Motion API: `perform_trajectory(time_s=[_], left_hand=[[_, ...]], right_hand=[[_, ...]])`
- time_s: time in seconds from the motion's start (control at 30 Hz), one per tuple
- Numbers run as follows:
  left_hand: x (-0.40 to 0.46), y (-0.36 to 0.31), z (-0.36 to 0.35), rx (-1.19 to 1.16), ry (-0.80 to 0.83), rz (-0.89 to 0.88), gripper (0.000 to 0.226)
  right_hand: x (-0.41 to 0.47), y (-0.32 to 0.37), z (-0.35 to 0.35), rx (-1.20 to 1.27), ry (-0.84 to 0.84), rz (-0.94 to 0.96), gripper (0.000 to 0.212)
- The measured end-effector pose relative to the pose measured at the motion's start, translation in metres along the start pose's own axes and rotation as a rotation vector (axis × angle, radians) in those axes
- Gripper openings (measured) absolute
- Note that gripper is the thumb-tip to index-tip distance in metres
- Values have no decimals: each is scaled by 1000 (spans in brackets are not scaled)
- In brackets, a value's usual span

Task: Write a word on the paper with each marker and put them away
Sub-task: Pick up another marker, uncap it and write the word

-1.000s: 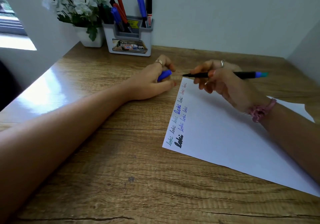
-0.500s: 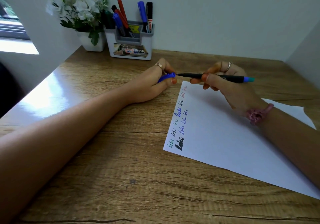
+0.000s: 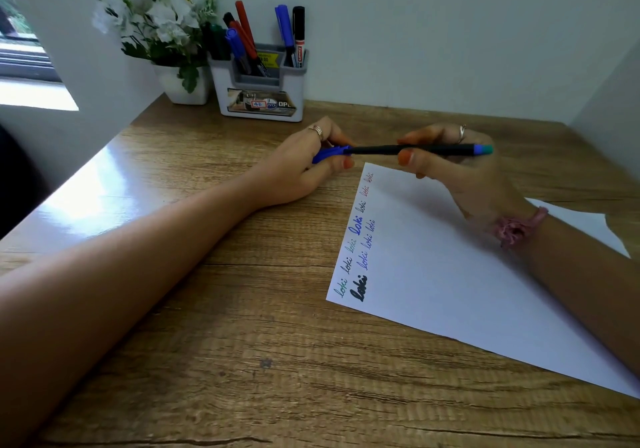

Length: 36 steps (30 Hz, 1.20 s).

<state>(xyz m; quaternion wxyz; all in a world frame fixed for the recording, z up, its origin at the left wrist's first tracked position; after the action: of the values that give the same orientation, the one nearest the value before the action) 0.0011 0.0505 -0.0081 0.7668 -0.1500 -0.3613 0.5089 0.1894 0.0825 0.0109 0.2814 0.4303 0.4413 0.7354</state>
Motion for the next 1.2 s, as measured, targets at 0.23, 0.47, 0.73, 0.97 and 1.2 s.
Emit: perform_trajectory(time_s=[0.23, 0.47, 0.73, 0.97, 1.2], left_hand=[[1, 2, 1, -20, -1, 21, 15], [0, 0, -1, 22, 33, 13, 16], [-1, -2, 3, 67, -10, -38, 25], [-1, -3, 3, 168, -97, -57, 28], [-3, -9, 1, 189, -128, -90, 27]], right_hand=[[2, -4, 11, 61, -91, -40, 20], [1, -5, 5, 14, -18, 15, 20], [-3, 0, 0, -434, -108, 156, 23], [-6, 0, -7, -587, -164, 224, 24], [-10, -2, -7, -517, -169, 189, 19]])
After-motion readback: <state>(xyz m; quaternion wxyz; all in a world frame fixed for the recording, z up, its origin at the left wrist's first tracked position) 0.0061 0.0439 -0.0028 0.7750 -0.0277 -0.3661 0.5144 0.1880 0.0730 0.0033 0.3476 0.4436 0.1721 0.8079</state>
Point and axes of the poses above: each hand's wrist, its own x-axis towards the middle knuckle, its own z-axis out of the back of the hand, y = z × x, the point moved 5 cm from there along x, towards the middle knuckle, and after that the axes turned 1 degree about -x, right-handed, at the moved point
